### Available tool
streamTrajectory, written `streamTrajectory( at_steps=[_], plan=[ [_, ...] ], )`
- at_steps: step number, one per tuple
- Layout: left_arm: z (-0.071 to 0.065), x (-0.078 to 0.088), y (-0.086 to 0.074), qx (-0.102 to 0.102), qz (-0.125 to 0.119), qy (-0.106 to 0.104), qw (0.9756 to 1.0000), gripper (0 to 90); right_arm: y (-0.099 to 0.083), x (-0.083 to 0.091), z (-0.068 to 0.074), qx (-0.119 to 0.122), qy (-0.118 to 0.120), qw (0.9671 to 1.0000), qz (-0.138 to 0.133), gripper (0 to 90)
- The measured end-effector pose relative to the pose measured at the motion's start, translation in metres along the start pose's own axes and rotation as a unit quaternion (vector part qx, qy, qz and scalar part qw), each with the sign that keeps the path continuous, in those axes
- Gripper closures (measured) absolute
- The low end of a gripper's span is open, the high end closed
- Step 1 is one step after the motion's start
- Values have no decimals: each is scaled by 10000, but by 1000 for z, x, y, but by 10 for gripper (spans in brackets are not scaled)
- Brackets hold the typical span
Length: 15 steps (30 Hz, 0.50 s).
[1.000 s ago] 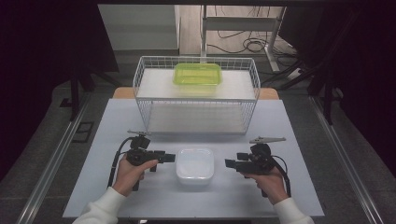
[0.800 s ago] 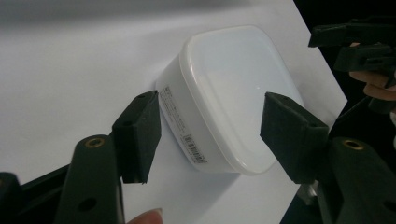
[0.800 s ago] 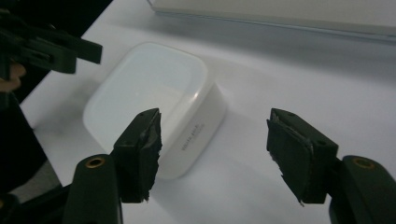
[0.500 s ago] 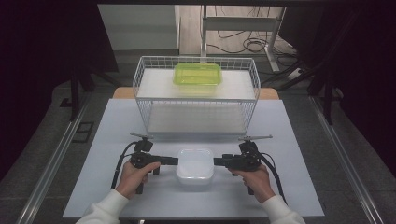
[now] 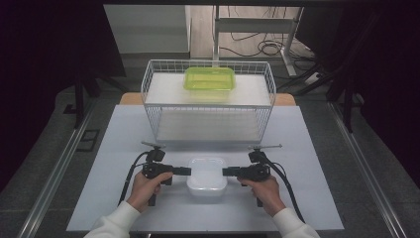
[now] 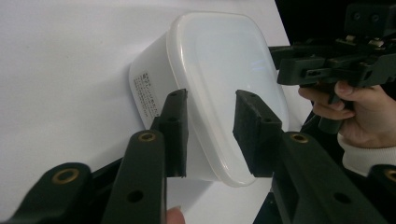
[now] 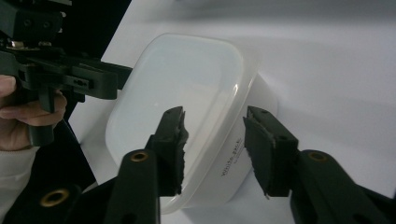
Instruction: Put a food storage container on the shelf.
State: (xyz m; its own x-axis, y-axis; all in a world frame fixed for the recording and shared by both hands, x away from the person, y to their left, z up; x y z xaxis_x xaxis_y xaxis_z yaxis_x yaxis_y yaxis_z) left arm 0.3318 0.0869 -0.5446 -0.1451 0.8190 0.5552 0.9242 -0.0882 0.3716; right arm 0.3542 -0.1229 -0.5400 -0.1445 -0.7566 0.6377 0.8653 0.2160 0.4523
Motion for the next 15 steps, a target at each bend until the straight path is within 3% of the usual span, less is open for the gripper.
streamTrajectory(
  at_steps=[6, 15],
  plan=[
    [4, 0, 0, 193, -64, -114, 9997, 748, -2, -1, 0, -302, 181, 9994, -14, 653],
    [2, 1, -2, 227, -79, -226, 9995, 766, -4, 2, -1, -553, 332, 9979, -50, 692]
  ],
)
Point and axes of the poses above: each handheld gripper's, and its own axes: x roughly backward along the jaws, y roughly out of its top, z roughly to its left, the point moved 8 cm from there along -x, roughly forward along the jaws, and after that the axes turned 5 degrees about z, right-handed, at the moved point
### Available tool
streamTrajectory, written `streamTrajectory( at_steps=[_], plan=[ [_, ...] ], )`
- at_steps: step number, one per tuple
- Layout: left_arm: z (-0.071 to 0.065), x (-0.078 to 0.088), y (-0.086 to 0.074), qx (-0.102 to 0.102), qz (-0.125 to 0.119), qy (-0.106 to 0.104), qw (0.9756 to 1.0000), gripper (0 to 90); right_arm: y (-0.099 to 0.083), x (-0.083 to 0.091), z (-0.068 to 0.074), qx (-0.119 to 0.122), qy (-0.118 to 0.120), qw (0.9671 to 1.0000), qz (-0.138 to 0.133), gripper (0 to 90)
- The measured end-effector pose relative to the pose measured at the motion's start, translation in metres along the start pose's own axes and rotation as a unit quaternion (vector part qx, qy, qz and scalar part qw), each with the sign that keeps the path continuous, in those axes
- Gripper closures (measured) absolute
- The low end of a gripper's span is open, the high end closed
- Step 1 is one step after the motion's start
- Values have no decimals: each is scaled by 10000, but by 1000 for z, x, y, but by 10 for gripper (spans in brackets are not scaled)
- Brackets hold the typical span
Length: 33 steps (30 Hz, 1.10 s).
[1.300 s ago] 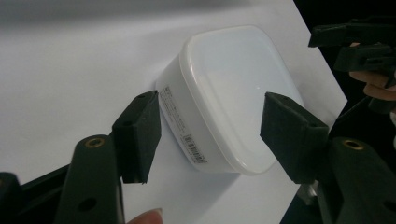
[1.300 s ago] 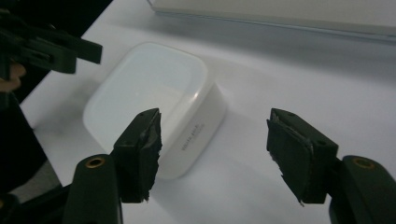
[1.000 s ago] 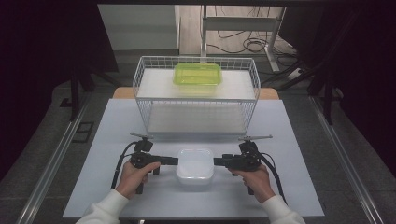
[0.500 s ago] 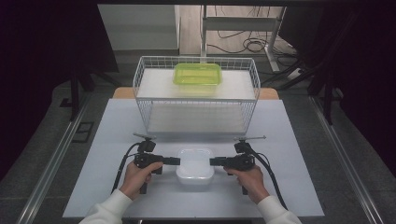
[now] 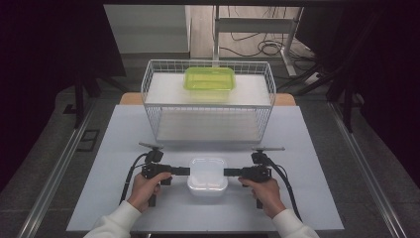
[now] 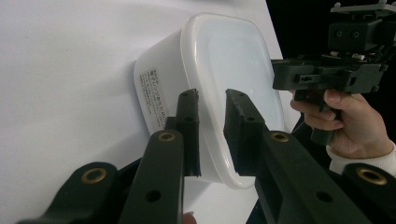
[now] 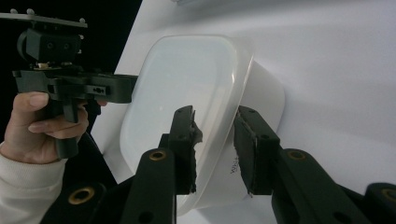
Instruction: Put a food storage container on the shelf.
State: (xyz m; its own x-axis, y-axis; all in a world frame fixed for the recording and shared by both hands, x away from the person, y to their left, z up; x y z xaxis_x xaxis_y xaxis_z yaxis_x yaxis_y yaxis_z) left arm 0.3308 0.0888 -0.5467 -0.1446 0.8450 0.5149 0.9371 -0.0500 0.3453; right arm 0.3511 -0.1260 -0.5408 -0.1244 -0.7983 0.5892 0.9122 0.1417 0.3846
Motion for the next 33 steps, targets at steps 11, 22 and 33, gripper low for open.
streamTrajectory(
  at_steps=[11, 22, 33],
  plan=[
    [-4, 5, -2, -108, -107, -23, 9999, 793, -1, 6, 4, -78, 265, 9996, -91, 755],
    [-10, 7, -3, -400, -121, 94, 9991, 796, 2, 12, 10, 150, 341, 9991, -208, 795],
    [-26, 18, 2, -778, -365, 155, 9962, 796, 7, 22, 25, 673, 270, 9964, -446, 796]
  ],
)
Point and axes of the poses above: each handheld gripper's, and its own axes: x roughly backward along the jaws, y roughly out of its top, z roughly to its left, the point moved 8 cm from there along -x, roughly forward along the jaws, and after that the axes turned 5 degrees about z, right-handed, at the moved point
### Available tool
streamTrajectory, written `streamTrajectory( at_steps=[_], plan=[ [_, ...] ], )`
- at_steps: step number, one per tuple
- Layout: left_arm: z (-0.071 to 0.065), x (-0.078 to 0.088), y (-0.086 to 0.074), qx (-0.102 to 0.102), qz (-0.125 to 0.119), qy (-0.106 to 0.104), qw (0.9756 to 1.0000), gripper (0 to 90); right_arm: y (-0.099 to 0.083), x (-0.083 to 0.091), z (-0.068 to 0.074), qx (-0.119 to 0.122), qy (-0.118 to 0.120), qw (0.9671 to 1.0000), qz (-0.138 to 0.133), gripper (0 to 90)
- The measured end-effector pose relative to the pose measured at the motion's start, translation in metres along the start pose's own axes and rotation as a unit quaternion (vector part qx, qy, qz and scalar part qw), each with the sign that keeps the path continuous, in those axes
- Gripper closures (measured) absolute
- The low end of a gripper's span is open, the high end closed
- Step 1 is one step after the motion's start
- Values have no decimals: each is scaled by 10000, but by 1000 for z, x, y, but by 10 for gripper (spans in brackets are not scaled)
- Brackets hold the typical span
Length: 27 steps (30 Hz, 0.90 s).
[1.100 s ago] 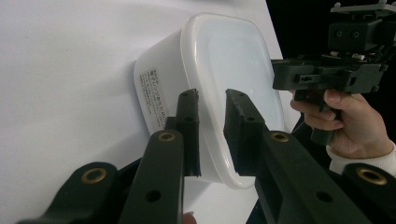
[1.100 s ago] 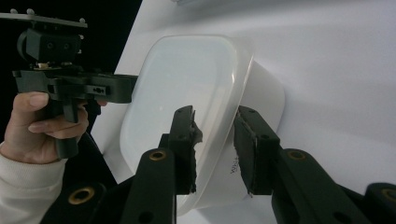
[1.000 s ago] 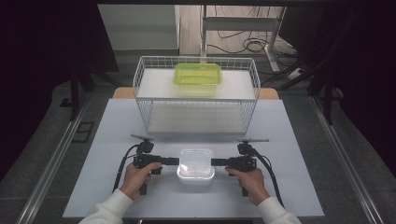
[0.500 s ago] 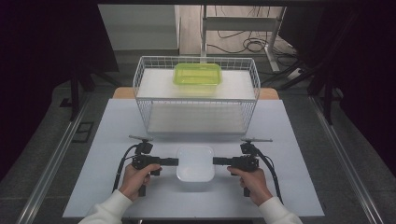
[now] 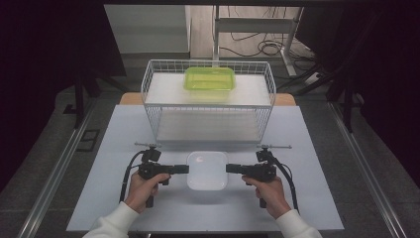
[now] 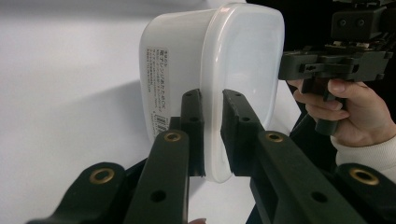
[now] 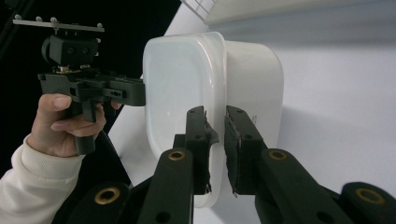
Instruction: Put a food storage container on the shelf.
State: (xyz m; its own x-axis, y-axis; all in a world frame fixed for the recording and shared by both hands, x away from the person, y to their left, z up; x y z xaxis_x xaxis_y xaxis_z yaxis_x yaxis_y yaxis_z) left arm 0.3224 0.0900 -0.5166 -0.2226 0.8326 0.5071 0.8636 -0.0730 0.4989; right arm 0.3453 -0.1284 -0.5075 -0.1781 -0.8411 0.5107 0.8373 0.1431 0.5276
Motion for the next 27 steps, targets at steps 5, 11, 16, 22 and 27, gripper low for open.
streamTrajectory(
  at_steps=[5, 11, 16, 22, 27],
  plan=[
    [-9, 6, 5, -216, -122, 37, 9997, 797, 5, 7, 10, 288, -47, 9995, -84, 794],
    [-18, 12, 10, -465, -233, 47, 9986, 797, 9, 14, 20, 548, -131, 9982, -217, 793],
    [-23, 14, 15, -618, -269, 99, 9977, 796, 14, 18, 25, 710, -205, 9969, -269, 790],
    [-28, 15, 22, -723, -322, 88, 9968, 796, 20, 24, 27, 885, -282, 9951, -331, 787],
    [-36, 21, 32, -818, -420, 73, 9957, 797, 28, 30, 33, 1001, -259, 9936, -445, 786]
  ],
)
Point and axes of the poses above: each handheld gripper's, and its own axes: x roughly backward along the jaws, y roughly out of its top, z roughly to its left, the point moved 8 cm from there along -x, roughly forward along the jaws, and after that the axes turned 5 degrees about z, right-handed, at the moved point
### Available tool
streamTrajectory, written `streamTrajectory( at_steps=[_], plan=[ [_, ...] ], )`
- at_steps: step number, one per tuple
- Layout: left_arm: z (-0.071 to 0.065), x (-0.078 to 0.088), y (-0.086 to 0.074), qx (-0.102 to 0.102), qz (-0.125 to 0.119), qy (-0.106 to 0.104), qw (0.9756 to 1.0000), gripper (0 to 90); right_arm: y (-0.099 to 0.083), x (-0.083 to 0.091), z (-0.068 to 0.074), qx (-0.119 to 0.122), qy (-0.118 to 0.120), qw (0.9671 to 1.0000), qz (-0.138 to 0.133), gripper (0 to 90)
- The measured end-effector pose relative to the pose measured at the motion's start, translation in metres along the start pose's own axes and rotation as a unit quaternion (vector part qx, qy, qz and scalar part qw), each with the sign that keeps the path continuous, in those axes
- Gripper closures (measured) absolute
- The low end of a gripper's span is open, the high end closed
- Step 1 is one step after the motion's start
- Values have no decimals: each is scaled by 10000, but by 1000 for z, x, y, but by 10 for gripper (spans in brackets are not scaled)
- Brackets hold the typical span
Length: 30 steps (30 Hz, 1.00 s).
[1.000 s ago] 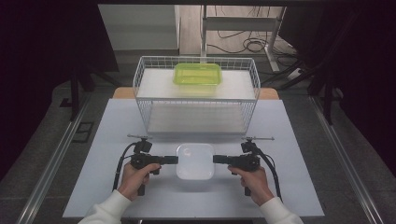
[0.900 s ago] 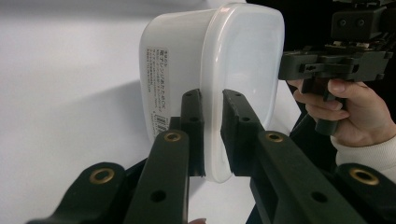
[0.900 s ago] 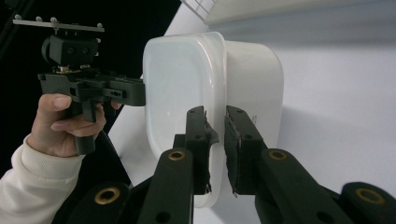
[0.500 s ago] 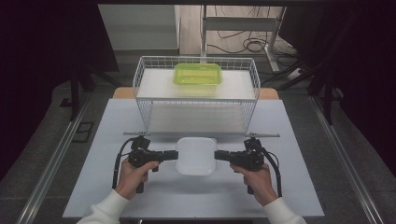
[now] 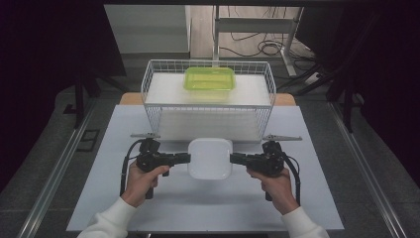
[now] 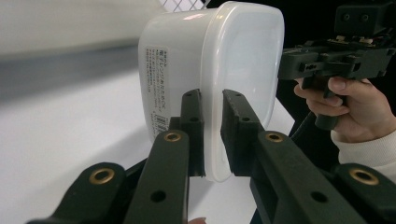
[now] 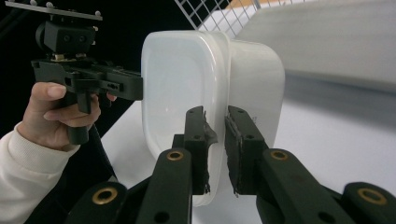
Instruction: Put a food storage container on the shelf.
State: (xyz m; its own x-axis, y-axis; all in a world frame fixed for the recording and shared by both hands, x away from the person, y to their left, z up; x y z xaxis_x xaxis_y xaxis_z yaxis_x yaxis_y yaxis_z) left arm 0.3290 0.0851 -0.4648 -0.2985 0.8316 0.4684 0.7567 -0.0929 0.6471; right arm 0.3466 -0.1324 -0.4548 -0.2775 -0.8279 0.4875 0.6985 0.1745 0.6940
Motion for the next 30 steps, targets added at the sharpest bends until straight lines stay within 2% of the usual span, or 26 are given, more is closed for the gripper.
streamTrajectory(
  at_steps=[10, 21, 30],
  plan=[
    [-18, 15, 28, -275, -222, 41, 9994, 797, 29, 16, 14, 266, 9, 9994, -220, 786],
    [-26, 26, 46, -367, -339, 31, 9987, 797, 49, 24, 24, 434, 29, 9985, -329, 786],
    [-32, 39, 70, -489, -482, 72, 9976, 797, 77, 29, 34, 590, 68, 9975, -374, 787]
  ],
)
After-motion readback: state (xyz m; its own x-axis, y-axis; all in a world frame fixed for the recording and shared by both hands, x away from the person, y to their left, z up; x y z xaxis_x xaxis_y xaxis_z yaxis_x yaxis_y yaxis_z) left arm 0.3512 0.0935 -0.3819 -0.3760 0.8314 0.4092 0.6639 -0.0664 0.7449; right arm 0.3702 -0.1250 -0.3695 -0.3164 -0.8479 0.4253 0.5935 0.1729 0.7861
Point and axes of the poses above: each handheld gripper's, and its own axes: x roughly backward along the jaws, y roughly out of its top, z roughly to its left, the point moved 8 cm from there along -x, roughly forward along the jaws, and after that the axes turned 5 degrees about z, right-handed, at the moved point
